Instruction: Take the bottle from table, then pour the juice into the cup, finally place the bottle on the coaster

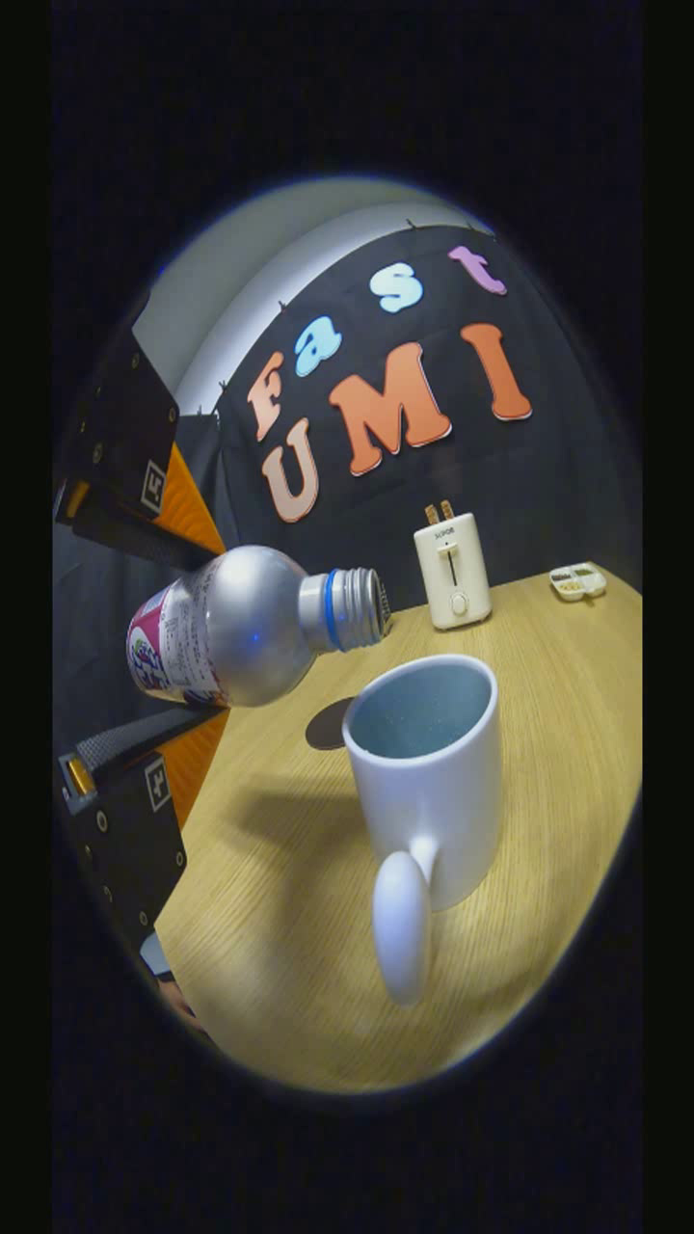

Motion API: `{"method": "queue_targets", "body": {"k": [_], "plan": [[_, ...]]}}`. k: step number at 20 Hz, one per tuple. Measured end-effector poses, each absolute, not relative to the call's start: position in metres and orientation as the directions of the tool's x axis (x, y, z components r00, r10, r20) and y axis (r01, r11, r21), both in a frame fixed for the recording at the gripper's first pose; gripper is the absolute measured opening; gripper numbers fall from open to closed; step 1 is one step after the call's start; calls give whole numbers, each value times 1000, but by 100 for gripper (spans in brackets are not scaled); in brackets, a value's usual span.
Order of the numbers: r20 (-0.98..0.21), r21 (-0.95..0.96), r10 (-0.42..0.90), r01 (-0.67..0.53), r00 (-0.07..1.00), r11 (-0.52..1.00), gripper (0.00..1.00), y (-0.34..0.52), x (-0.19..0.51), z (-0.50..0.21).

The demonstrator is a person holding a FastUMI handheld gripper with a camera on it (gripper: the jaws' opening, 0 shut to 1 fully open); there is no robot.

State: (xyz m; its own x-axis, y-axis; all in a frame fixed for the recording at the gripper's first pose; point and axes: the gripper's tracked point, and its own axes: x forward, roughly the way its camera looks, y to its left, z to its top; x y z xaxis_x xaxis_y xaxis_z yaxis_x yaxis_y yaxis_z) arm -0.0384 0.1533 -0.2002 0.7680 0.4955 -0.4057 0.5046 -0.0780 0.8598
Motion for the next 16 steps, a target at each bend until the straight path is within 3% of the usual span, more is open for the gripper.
{"method": "queue_targets", "body": {"k": [7,16], "plan": [[-468,884,448,394,762,253,76,150,-35,-201],[-495,776,360,216,791,592,76,154,-14,-193]]}}
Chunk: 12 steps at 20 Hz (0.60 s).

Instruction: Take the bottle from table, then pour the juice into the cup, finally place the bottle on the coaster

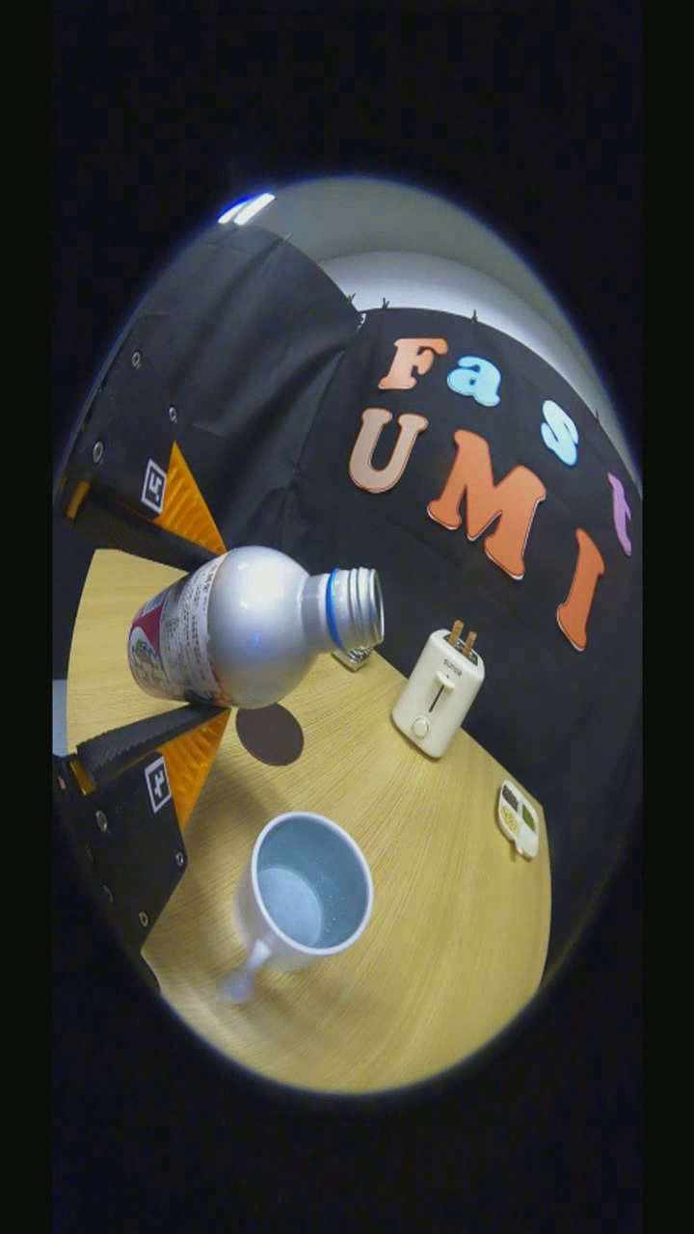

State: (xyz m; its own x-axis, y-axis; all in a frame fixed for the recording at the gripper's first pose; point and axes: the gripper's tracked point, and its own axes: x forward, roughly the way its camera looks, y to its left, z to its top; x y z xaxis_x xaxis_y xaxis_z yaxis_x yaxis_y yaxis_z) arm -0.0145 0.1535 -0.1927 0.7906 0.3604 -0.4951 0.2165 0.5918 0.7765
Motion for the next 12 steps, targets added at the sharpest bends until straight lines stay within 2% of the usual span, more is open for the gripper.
{"method": "queue_targets", "body": {"k": [12], "plan": [[-495,478,245,25,834,878,76,174,30,-184]]}}
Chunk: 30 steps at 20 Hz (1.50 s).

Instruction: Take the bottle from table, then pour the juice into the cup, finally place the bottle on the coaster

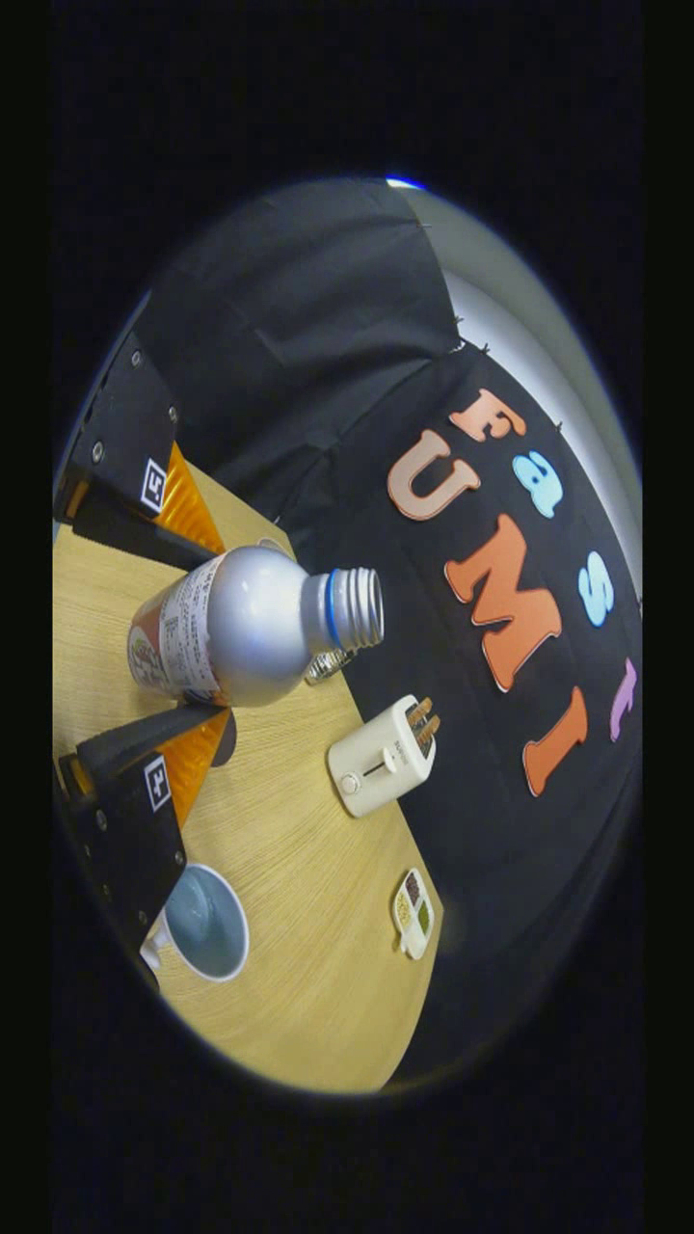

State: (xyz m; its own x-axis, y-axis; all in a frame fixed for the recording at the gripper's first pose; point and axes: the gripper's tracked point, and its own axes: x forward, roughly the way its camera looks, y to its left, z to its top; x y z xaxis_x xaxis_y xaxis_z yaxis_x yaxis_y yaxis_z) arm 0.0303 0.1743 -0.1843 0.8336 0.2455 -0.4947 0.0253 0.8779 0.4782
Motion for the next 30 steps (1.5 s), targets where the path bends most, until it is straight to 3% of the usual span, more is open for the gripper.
{"method": "queue_targets", "body": {"k": [6,13,30], "plan": [[-438,251,130,-18,889,968,76,163,65,-187],[-371,116,82,-42,925,992,76,161,98,-204],[-451,132,96,-40,888,990,77,172,120,-272]]}}
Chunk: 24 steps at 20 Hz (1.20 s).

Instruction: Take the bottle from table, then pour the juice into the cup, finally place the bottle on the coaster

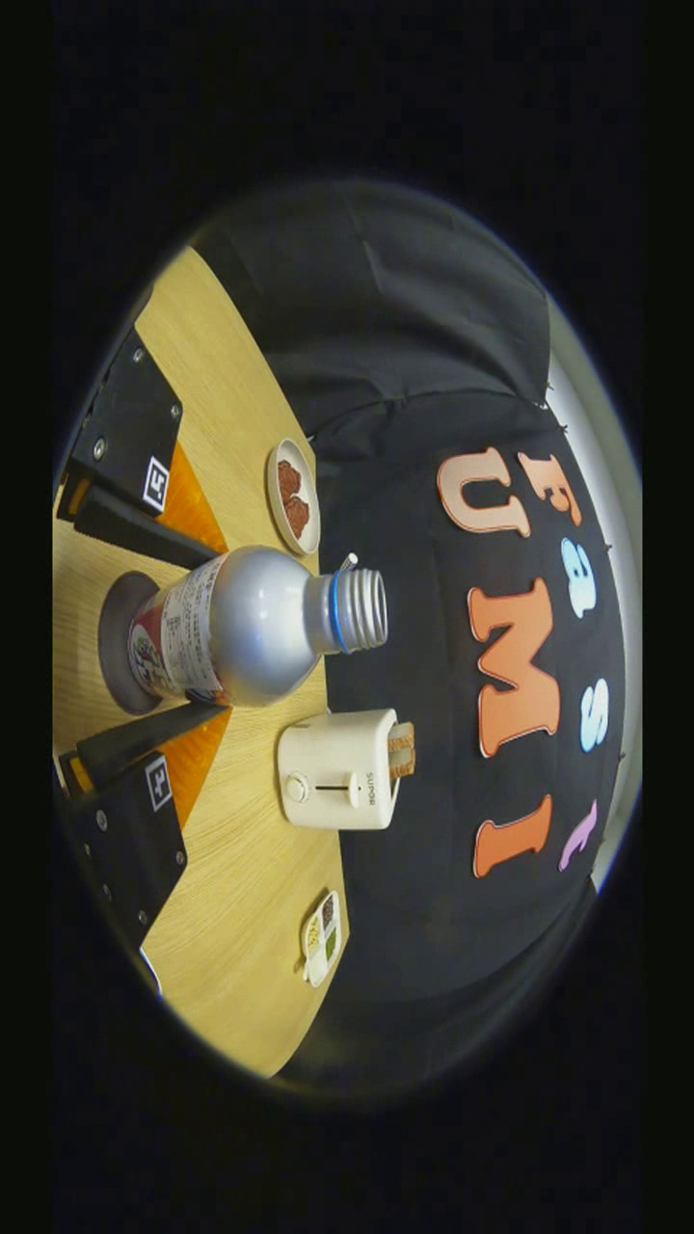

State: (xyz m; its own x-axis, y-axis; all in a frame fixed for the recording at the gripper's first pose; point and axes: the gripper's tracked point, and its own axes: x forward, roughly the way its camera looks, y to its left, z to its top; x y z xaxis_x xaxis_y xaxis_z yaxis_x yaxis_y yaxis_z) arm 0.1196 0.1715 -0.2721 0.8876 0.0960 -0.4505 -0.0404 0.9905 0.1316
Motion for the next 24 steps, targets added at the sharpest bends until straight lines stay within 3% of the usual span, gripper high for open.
{"method": "queue_targets", "body": {"k": [6,11,15,24], "plan": [[-433,80,106,-79,895,994,77,177,111,-269],[-450,53,69,-50,890,997,82,168,103,-269],[-388,35,53,-43,920,998,92,163,92,-237],[-215,11,69,-68,974,998,94,140,40,-135]]}}
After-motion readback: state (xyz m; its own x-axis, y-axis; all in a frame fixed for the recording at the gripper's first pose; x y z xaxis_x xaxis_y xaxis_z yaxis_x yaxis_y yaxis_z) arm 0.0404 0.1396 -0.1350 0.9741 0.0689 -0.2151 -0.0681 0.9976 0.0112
